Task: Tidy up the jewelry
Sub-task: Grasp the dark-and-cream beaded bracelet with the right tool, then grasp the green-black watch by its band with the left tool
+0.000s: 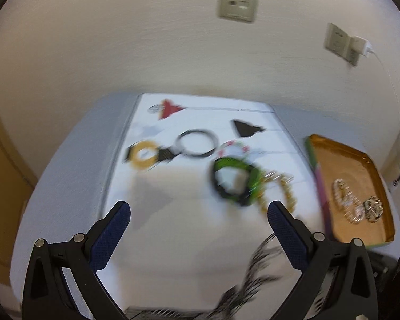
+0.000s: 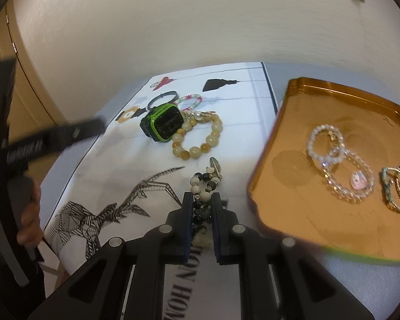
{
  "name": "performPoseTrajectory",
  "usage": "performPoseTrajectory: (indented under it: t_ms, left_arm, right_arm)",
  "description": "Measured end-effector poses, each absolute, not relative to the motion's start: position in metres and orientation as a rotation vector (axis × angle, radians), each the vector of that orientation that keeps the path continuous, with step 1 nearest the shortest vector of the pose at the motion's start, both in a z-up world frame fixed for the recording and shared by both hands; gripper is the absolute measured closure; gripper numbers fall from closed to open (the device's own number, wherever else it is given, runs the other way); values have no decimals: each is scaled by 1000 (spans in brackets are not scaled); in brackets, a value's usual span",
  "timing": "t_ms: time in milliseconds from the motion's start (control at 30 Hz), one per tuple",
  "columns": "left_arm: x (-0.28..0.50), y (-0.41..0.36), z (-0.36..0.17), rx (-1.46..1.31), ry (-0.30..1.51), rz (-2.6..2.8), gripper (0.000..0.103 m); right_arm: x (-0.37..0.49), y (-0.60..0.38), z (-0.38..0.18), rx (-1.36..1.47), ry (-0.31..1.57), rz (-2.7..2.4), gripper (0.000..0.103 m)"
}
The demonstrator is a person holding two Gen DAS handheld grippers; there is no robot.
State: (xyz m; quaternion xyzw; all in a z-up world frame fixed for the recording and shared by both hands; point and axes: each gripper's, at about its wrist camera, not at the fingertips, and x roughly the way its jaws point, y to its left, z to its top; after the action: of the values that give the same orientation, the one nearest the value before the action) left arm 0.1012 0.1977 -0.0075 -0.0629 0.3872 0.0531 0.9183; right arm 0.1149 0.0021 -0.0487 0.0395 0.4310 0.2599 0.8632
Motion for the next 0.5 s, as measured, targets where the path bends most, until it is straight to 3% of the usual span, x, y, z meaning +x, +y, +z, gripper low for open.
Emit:
performPoseTrajectory:
  t_ms: [433,500]
  left_arm:
    - [176,142,-36,30,972,-35,2]
    - [179,142,-37,7,968,-39,17]
  right_arm:
    - [115,-20,-55,141,909,575,89]
    - [115,-20,-55,145,909,580,89]
